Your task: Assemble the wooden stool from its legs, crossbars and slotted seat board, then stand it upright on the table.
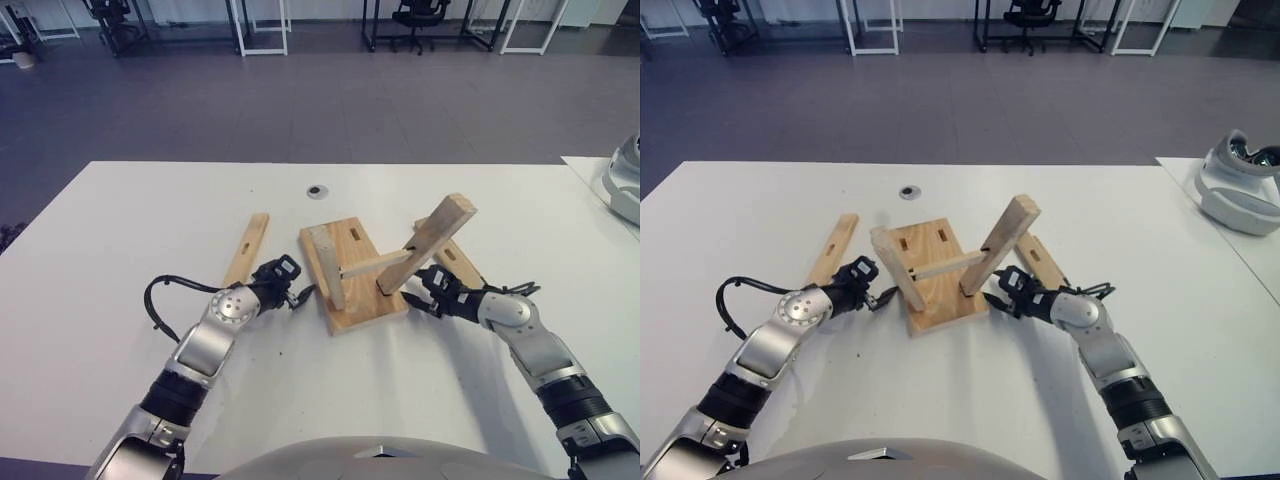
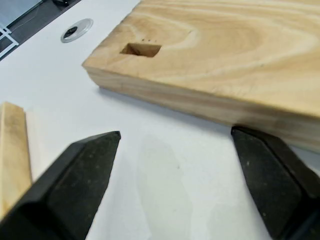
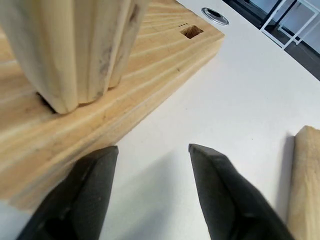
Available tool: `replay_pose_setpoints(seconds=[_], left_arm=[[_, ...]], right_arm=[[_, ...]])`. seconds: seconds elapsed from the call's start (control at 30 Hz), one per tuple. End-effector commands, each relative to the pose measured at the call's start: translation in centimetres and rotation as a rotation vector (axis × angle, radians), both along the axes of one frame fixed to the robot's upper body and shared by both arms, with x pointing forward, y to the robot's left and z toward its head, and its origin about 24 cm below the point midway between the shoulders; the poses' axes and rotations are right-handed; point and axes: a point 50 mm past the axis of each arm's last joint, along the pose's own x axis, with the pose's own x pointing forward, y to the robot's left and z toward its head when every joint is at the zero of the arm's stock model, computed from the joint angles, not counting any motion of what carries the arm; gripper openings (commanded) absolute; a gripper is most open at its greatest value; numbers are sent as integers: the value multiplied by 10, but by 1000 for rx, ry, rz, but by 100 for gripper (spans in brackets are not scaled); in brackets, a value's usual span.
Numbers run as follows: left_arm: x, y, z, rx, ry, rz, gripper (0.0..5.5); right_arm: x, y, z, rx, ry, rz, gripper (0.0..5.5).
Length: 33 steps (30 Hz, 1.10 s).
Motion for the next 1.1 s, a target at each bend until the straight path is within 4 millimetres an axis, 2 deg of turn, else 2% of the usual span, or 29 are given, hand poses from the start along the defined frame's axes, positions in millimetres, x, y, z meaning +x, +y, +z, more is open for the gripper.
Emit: replay_pose_setpoints(seconds=[0.03,0.13,0.2,0.27,0.33,0.4,0.47,0.5,0.53,0.57,0.63,0.7,0.77,0.83,0.87,0.97,1.03,1.1], left_arm=[[14,-14,1,-71,-26,-3,410],[23,-11,7,-92,-64,25,410],[20,6,15,-86,-99,74,410],[18,36,34,-51,-191,171,410],[21,57,76,-85,-361,268,410],[19,52,136,-310,-541,254,410],[7,26,203,-662,-661,79,410],[-1,10,227,-796,-672,-35,410],[-7,-2,239,-860,-657,-119,410],[-9,-8,240,-881,-626,-153,410],[-4,-9,225,-845,-544,-122,410],[5,-6,195,-746,-436,-27,410],[8,-12,161,-681,-302,7,410],[10,-18,130,-569,-217,18,410],[9,-24,124,-510,-218,-15,410],[11,-27,139,-466,-319,-64,410],[15,-18,164,-501,-448,-28,410],[14,-2,199,-624,-622,66,410]], right_arm=[[-3,11,-5,31,14,24,265],[0,8,0,47,-25,-48,265],[4,-7,13,107,-73,-162,265],[3,-24,40,314,-124,-289,265],[0,-33,77,553,-194,-348,265],[3,-36,125,782,-302,-343,265],[6,-36,181,1007,-403,-285,265],[4,-32,202,1091,-419,-237,265],[2,-27,215,1142,-412,-195,265],[1,-22,220,1163,-391,-164,265],[1,-7,217,1141,-319,-121,265],[3,16,186,994,-158,-130,265],[10,21,146,857,4,-248,265],[15,18,130,823,65,-322,265],[17,20,133,834,56,-315,265],[20,20,154,916,-12,-274,265],[18,14,172,1015,-86,-265,265],[13,4,186,1100,-151,-280,265]])
